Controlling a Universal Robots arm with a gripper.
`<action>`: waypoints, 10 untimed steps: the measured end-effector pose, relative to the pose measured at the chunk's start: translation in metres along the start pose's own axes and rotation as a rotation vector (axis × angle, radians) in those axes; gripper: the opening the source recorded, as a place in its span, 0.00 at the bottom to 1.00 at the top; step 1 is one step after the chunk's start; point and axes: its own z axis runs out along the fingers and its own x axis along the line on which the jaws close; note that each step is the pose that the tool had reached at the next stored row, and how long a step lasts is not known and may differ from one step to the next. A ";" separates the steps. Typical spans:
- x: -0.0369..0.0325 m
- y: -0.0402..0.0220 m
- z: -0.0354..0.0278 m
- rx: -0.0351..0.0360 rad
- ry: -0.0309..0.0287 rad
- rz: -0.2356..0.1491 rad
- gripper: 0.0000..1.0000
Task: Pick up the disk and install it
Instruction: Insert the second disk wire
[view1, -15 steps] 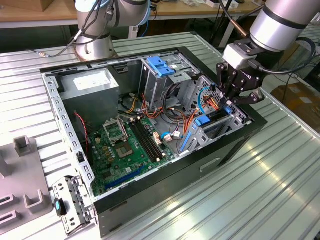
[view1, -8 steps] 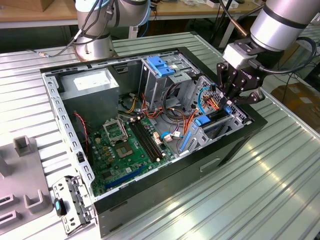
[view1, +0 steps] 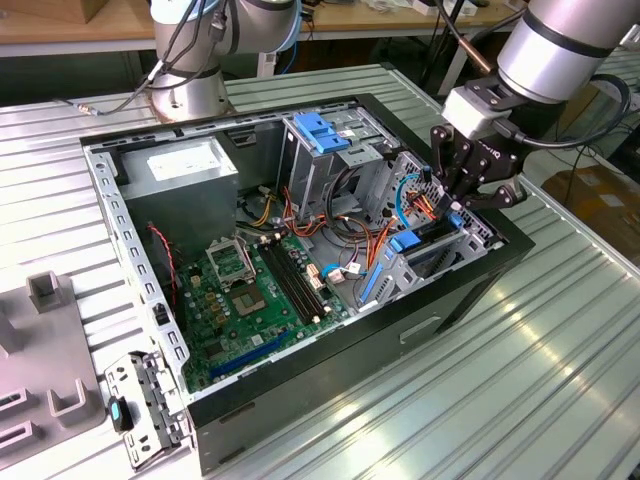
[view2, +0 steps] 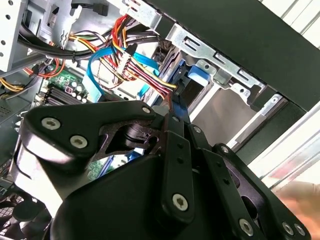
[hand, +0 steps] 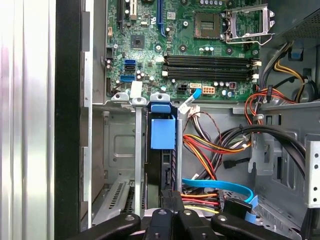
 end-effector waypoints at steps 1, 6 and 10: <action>0.0000 0.0001 -0.0002 0.0000 -0.0001 0.000 0.11; -0.0001 0.0003 -0.0044 0.0001 -0.0005 0.000 0.11; -0.0005 0.0048 -0.0064 0.0000 -0.0009 0.000 0.11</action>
